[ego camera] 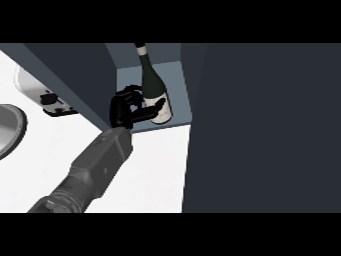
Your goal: Pick up the wine, place it into the cabinet and close the cabinet
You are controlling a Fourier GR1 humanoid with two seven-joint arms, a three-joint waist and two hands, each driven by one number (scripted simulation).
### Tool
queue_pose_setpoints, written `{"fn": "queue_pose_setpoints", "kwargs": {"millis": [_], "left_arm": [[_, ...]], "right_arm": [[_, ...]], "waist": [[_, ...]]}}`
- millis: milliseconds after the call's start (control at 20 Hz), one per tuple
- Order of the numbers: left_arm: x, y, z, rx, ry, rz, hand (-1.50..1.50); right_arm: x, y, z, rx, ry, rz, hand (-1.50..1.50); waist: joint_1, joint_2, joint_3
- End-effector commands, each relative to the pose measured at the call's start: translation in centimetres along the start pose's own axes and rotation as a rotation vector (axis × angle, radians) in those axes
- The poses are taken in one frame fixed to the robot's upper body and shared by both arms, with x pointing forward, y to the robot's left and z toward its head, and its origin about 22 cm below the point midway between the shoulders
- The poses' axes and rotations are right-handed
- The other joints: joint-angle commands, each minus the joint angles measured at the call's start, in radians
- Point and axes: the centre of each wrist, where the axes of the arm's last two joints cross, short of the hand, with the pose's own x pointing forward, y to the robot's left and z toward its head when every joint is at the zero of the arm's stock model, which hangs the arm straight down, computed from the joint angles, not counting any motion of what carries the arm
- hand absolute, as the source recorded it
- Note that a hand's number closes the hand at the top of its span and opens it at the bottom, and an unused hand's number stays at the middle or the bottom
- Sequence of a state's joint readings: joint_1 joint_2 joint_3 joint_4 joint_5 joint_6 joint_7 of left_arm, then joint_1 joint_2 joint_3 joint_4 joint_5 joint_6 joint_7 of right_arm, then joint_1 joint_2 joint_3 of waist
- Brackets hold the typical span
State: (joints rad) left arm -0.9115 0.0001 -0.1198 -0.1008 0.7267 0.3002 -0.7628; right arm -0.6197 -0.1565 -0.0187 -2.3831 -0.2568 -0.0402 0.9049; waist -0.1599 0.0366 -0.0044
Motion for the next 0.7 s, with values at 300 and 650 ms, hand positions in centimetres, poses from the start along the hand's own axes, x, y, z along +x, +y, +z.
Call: {"fn": "queue_pose_setpoints", "kwargs": {"millis": [300,650], "left_arm": [[-1.2,0.9,1.0,0.040,0.013,-0.054,1.50],[-0.4,0.0,0.6,0.035,-0.016,-0.053,1.50]], "right_arm": [[-0.2,0.1,0.6,0.028,-0.007,-0.039,-1.50],[-0.1,0.1,-0.1,0.043,-0.019,-0.033,-1.50]], "waist": [[-0.039,0.002,0.000],[-0.034,0.006,-0.001]]}}
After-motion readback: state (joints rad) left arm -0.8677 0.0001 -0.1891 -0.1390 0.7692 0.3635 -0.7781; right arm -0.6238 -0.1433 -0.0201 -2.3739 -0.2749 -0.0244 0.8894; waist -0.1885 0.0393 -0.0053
